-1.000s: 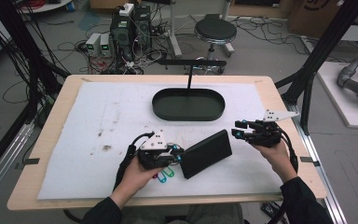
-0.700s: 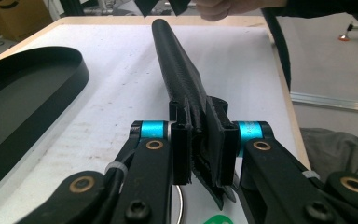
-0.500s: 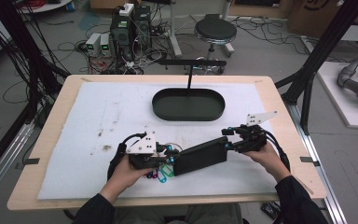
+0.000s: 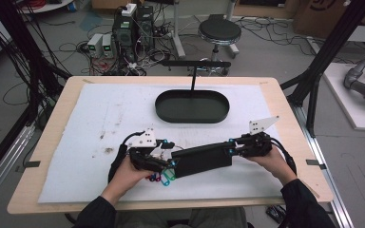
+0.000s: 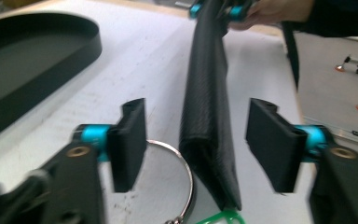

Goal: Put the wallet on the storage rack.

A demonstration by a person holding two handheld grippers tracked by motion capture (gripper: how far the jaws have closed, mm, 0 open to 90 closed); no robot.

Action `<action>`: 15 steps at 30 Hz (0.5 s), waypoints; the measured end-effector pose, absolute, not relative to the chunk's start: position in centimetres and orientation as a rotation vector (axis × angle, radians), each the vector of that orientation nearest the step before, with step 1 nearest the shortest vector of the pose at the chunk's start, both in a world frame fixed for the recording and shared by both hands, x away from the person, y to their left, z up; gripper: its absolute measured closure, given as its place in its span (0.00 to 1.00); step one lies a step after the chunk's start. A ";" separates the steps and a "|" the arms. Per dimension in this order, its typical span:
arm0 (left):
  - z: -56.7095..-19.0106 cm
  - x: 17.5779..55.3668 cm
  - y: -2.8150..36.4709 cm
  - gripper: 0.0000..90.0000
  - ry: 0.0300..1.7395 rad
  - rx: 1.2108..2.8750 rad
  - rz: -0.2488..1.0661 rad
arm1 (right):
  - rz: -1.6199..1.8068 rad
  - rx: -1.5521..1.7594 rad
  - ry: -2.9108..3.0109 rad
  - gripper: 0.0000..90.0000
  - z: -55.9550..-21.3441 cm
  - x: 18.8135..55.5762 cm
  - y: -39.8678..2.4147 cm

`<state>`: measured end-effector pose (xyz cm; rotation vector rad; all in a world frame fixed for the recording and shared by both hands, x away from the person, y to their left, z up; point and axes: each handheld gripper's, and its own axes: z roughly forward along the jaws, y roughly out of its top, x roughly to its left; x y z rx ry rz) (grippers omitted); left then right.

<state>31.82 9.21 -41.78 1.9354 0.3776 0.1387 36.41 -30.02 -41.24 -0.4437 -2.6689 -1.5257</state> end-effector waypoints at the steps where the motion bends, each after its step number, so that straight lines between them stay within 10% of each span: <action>1: -42.2 32.0 8.9 0.38 0.388 1.945 0.102 | -1.526 -0.436 -2.671 0.81 -41.2 36.4 -30.0; 5: -42.9 32.0 8.1 0.41 0.395 1.983 0.057 | -1.526 -0.435 -2.673 0.81 -41.2 36.3 -30.0; 11: -43.6 32.2 7.3 0.80 0.367 1.991 -0.020 | -1.524 -0.430 -2.672 0.79 -41.1 36.1 -30.2; 15: -43.0 32.3 7.9 0.82 0.318 1.971 0.023 | -1.535 -0.410 -2.683 0.69 -41.1 35.8 -29.9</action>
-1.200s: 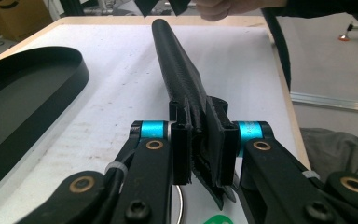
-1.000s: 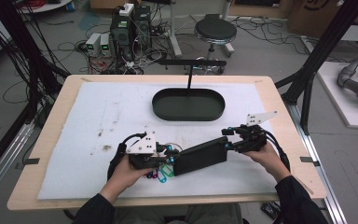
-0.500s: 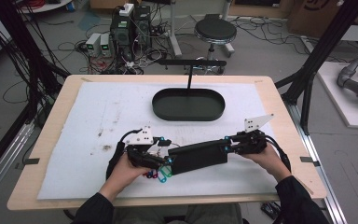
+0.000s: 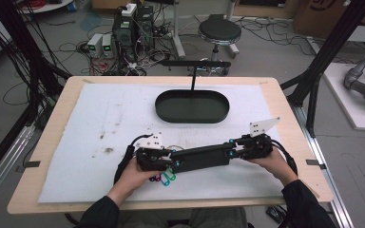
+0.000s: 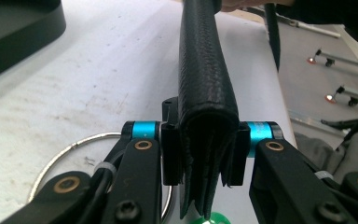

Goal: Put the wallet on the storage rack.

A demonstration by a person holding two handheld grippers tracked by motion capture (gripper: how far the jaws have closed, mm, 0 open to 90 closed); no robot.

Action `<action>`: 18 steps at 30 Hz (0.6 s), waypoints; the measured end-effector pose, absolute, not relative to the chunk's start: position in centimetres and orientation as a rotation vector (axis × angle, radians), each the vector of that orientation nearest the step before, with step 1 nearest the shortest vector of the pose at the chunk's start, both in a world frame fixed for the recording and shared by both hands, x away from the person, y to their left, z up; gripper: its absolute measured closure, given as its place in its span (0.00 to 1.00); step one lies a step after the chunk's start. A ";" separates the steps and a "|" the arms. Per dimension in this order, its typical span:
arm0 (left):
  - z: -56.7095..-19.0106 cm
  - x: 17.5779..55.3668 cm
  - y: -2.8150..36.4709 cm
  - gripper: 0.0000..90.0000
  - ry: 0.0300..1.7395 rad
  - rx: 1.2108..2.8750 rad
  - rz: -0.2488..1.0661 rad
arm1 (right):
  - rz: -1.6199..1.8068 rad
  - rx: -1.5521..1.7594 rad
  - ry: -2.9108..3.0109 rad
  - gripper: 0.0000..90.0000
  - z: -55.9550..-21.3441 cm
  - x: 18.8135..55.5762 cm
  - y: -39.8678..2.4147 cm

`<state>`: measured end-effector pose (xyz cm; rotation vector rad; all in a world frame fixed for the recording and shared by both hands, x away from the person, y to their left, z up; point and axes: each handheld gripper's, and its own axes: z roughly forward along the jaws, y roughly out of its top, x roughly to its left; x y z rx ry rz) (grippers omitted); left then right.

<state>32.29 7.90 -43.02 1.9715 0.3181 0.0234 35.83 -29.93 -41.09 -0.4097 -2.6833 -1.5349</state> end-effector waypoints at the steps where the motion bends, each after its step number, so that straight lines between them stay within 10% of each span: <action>1: -42.8 32.2 8.0 0.82 0.310 1.967 0.032 | -1.535 -0.410 -2.683 0.69 -41.1 35.8 -29.9; 10: -39.6 32.5 10.3 0.82 0.203 1.905 0.078 | -1.677 -0.453 -2.631 0.42 -40.1 35.4 -30.3; 18: -39.5 32.5 10.1 0.82 0.176 1.935 0.069 | -1.698 -0.370 -2.660 0.50 -39.7 34.5 -27.8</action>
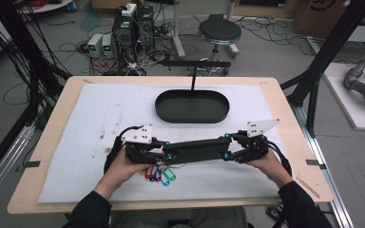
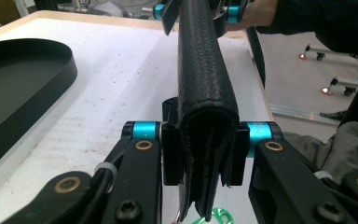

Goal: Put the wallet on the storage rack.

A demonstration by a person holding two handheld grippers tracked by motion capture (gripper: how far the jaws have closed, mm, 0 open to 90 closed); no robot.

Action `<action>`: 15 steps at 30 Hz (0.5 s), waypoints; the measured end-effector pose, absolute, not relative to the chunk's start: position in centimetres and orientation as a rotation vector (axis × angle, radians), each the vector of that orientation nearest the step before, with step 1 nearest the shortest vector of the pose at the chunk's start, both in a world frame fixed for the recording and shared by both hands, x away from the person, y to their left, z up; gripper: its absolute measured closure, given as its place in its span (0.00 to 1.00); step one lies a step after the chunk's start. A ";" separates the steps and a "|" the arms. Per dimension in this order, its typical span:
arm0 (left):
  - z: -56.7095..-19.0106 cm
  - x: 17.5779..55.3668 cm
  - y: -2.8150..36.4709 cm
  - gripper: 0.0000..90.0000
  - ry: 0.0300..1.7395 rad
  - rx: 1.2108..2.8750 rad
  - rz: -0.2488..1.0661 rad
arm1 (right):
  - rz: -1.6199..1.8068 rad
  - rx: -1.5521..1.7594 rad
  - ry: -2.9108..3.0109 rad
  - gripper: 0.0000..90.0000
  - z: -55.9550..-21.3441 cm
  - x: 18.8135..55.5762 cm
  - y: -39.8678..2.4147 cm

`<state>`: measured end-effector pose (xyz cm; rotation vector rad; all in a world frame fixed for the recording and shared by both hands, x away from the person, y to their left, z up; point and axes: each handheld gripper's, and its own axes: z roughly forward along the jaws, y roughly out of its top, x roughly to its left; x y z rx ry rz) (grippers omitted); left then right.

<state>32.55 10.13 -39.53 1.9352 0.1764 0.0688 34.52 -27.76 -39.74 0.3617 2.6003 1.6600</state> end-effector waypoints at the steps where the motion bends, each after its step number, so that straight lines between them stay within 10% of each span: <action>1: -39.5 32.6 10.1 0.82 0.168 1.935 0.070 | 1.662 0.355 2.602 0.54 -39.7 34.4 -27.5; 5: -39.4 32.5 10.2 0.82 0.173 1.924 0.072 | 1.647 0.304 2.630 0.77 -39.9 34.2 -26.9; 11: -39.2 32.6 10.4 0.77 0.216 1.874 0.082 | 1.679 0.249 2.614 0.84 -39.6 34.0 -27.0; 15: -38.9 32.7 10.9 0.51 0.289 1.828 0.133 | 1.657 0.266 2.569 0.84 -39.4 34.0 -27.2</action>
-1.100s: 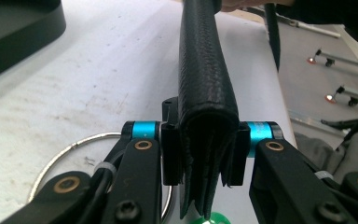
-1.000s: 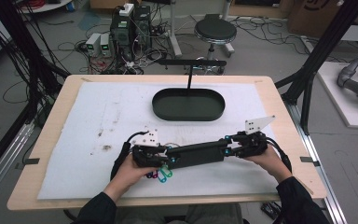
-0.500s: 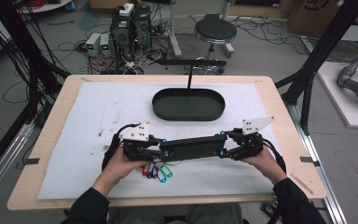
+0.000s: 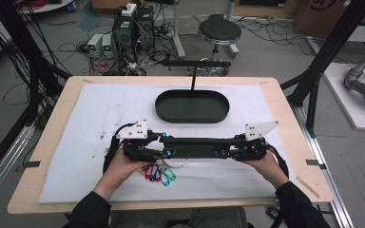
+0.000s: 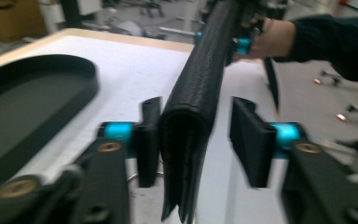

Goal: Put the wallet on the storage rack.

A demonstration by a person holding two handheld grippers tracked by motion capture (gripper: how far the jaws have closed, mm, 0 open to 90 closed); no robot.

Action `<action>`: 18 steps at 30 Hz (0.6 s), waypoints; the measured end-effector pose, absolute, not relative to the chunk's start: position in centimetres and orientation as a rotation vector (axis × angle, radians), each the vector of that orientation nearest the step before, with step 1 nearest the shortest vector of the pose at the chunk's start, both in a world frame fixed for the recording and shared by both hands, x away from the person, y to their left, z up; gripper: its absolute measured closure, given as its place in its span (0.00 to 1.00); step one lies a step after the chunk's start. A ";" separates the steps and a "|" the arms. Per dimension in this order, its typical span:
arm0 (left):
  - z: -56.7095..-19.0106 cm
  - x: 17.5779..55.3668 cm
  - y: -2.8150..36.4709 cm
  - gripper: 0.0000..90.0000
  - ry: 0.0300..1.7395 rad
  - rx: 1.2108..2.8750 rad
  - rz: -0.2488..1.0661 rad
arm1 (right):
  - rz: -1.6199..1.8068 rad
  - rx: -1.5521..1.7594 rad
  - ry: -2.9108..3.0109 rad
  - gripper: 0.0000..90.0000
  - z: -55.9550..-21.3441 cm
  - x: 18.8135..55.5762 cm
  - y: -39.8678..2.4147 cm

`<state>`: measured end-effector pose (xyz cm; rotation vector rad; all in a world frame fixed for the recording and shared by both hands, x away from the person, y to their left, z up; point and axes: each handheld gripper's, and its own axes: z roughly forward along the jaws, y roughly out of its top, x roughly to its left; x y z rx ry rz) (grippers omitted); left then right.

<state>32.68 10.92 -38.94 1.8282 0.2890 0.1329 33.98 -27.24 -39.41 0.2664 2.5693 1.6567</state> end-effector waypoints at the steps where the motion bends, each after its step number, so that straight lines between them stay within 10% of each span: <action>1: -38.9 32.7 11.1 0.47 0.311 1.819 0.145 | 1.654 0.281 2.556 0.84 -39.4 34.1 -27.4; 18: -38.4 30.1 15.3 0.34 0.443 1.756 0.418 | 1.608 0.516 2.358 0.85 -37.3 38.2 -28.6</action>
